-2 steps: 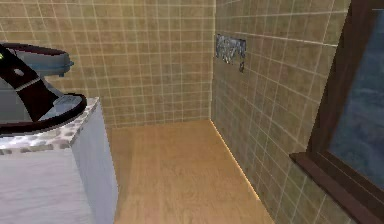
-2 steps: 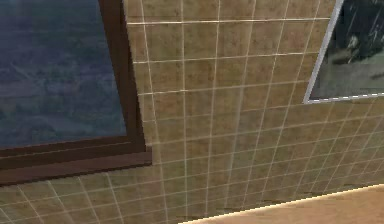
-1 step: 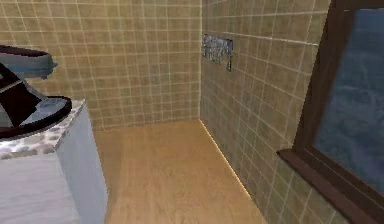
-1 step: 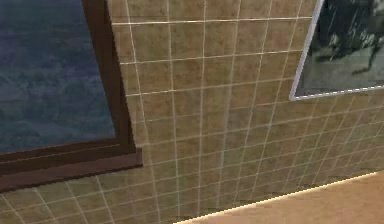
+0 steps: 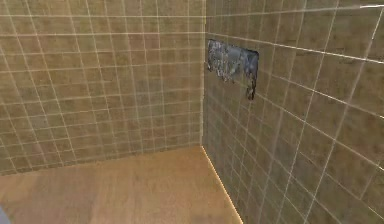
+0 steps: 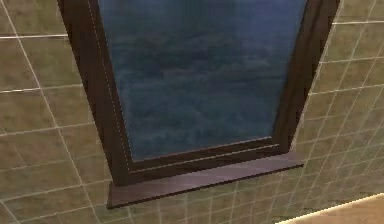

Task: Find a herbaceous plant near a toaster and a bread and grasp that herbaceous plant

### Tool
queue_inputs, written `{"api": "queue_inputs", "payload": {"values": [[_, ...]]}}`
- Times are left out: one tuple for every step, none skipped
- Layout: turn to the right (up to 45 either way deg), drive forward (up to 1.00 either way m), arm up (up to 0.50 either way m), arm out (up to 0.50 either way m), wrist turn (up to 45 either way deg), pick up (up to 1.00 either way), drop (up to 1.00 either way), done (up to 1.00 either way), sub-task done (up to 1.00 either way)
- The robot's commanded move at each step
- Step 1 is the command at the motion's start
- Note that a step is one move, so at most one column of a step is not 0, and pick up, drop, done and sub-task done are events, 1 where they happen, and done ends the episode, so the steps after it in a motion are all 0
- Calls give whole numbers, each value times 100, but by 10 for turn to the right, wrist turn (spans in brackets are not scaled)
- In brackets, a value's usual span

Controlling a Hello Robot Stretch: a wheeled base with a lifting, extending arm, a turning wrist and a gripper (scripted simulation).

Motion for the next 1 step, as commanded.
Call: {"api": "queue_inputs", "payload": {"values": [[-120,0,0,0,0,0,0,0,0]]}}
